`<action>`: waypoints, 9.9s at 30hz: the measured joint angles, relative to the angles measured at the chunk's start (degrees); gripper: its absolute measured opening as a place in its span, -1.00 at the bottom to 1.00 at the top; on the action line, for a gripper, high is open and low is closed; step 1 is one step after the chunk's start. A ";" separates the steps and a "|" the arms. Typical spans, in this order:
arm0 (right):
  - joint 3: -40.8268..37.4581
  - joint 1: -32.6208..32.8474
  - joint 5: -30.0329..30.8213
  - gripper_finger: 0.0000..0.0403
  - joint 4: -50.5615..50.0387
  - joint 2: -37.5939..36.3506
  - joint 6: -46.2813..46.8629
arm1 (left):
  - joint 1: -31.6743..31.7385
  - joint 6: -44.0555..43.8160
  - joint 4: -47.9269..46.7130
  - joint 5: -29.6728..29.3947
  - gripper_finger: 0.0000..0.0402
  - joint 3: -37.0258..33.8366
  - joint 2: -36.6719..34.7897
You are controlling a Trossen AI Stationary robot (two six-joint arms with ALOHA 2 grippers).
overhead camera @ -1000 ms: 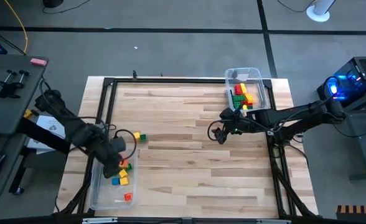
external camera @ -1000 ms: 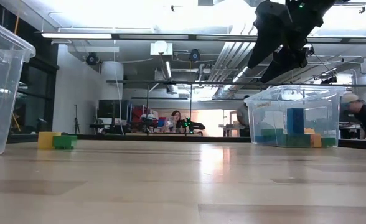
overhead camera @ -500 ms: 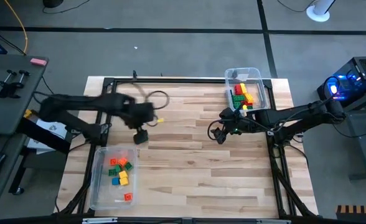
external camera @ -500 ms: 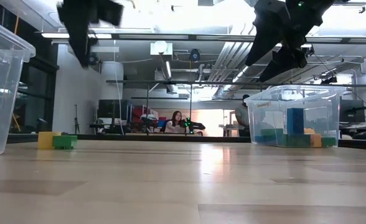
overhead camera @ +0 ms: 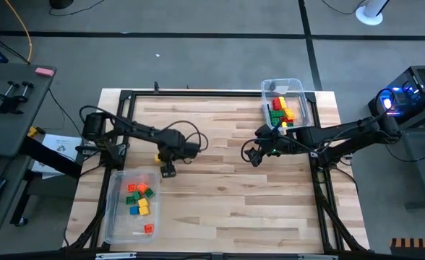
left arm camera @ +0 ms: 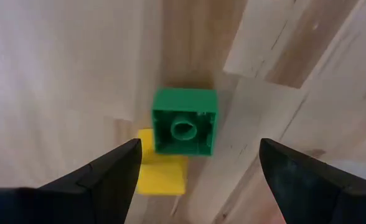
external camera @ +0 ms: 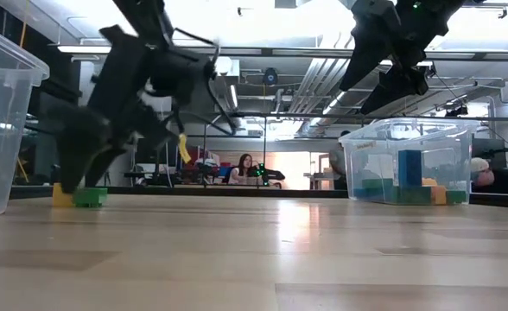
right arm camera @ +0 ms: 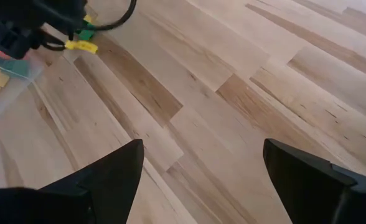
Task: Sort blocks by size
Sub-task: Put the small green game piece into the left transparent bin, then put the small yellow block into the left transparent bin, then move the left transparent bin to the bottom, then return to Home Position
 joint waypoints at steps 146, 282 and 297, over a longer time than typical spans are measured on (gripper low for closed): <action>0.00 -2.35 1.75 0.61 0.92 0.07 -1.33 | 3.68 -12.87 21.01 -2.01 -0.15 -23.74 -19.93; 8.50 -1.44 -2.56 -0.98 -2.06 -5.44 -5.88 | -8.92 -16.46 26.22 -11.49 -1.00 -16.82 -37.67; 8.48 -0.98 -2.56 -1.00 -1.28 -5.45 -5.38 | -11.31 -7.51 43.88 -13.93 -1.00 -16.82 -45.12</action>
